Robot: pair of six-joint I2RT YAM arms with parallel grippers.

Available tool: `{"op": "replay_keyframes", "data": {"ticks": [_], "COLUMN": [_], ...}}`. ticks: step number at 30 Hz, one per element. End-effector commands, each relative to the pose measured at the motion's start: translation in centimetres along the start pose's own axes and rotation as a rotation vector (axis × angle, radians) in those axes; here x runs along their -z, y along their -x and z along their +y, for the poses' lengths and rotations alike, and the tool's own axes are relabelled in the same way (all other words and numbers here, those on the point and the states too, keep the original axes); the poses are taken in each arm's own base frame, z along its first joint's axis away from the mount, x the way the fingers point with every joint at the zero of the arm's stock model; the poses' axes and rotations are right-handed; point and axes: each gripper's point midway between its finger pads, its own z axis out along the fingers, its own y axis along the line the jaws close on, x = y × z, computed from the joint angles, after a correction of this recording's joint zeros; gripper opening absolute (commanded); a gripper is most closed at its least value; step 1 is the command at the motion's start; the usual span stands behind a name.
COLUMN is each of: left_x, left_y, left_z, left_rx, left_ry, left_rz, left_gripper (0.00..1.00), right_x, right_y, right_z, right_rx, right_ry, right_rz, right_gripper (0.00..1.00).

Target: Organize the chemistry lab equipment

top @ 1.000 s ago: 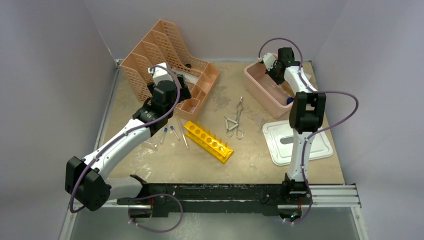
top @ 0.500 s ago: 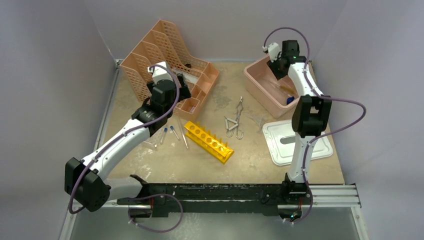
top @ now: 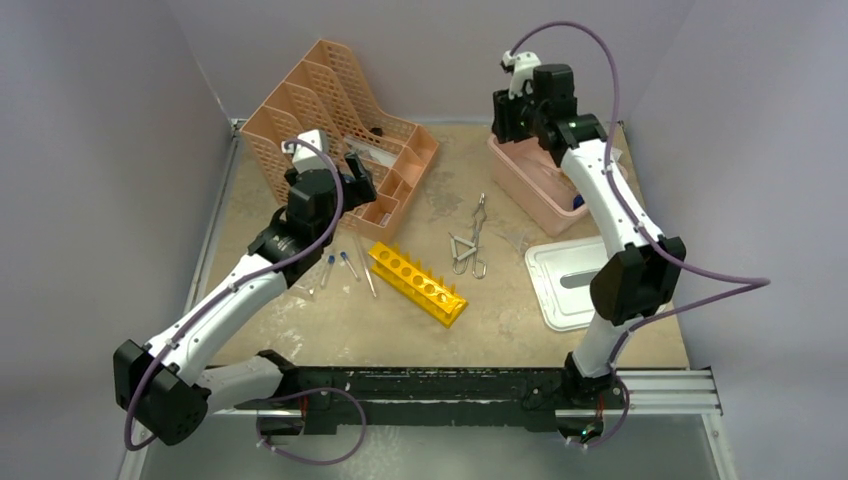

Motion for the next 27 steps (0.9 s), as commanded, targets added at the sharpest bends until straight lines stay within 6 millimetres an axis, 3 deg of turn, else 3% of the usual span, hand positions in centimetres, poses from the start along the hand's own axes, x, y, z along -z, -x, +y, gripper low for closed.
{"op": "replay_keyframes", "data": {"ticks": [1,5,10,14,17,27], "left_x": [1.0,1.5,1.9,2.2,2.4,2.9], "left_y": [1.6,1.6,1.6,1.6,1.7,1.8], "left_z": [-0.7,-0.6,-0.6,-0.4,-0.2,0.5], "left_rx": [0.06,0.065,0.068,0.071,0.072,0.075], "left_ry": [-0.051,-0.058,-0.07,-0.071,-0.068,-0.051], "left_rz": [-0.051,-0.051,-0.047,-0.048,-0.052,-0.061], "left_gripper": [0.88,0.88,0.88,0.88,0.88,0.88], "right_x": [-0.2,-0.9,-1.7,-2.0,-2.3,-3.6], "right_y": [-3.8,-9.2,-16.5,-20.7,-22.4,-24.8], "right_z": [5.6,10.8,12.3,13.5,13.7,13.5], "right_rx": [-0.271,-0.18,-0.04,0.068,0.136,0.231], "right_ry": [0.159,0.243,0.287,0.333,0.306,0.259], "right_rz": [0.083,0.222,0.436,0.559,0.611,0.666], "right_gripper": [0.48,0.48,0.47,0.42,0.4,0.39]}}
